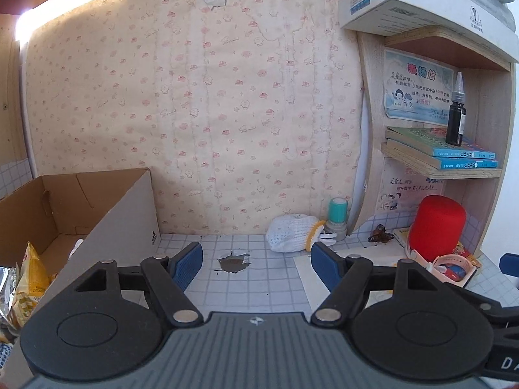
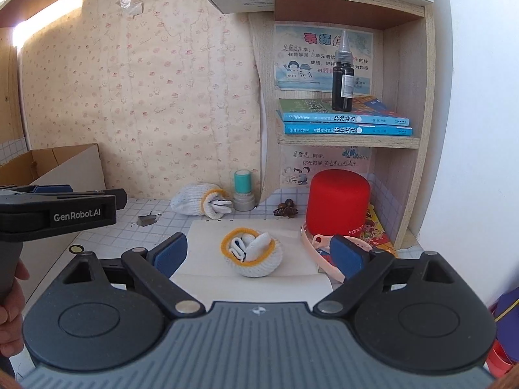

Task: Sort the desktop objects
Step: 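Move both tools out of the shoebox toward the remaining gloves on the desk, then grasp a white glove with the left tool while the right tool grasps the rolled glove pair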

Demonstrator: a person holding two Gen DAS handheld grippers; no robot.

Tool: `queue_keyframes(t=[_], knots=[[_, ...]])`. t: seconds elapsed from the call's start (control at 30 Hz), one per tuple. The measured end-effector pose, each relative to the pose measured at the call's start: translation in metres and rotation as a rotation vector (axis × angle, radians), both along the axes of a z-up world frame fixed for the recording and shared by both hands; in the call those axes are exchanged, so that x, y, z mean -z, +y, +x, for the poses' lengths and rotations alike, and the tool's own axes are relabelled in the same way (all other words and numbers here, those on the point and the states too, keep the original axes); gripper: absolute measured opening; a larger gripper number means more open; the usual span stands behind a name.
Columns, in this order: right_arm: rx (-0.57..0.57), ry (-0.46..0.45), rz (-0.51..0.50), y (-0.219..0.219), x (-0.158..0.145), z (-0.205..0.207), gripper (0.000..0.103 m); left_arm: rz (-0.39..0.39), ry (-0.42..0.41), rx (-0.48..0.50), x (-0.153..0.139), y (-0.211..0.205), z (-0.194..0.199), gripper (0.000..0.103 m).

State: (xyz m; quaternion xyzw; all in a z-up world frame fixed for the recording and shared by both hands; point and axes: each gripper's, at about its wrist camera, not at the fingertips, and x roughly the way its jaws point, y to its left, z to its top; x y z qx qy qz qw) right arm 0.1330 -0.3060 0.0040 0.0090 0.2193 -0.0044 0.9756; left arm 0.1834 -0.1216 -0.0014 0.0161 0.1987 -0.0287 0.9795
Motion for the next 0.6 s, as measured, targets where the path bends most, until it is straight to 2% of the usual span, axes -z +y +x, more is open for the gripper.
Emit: queue_keyframes(t=[0.2,0.33,0.43,0.6], knots=[[-0.001,0.027,-0.011,-0.005,0.010,0.019,0.093,-0.027,0.049,0.004,0.013,-0.014,0.044,0.077],[-0.004,0.037,-0.018,-0.005,0.015,0.031,0.093,-0.039,0.071,0.041,0.022,-0.023,0.065,0.077],[-0.005,0.044,-0.018,-0.007,0.018,0.040,0.093,-0.048,0.083,0.076,0.028,-0.032,0.079,0.082],[-0.006,0.053,-0.030,-0.007,0.021,0.050,0.093,-0.020,0.102,0.086,0.036,-0.043,0.102,0.087]])
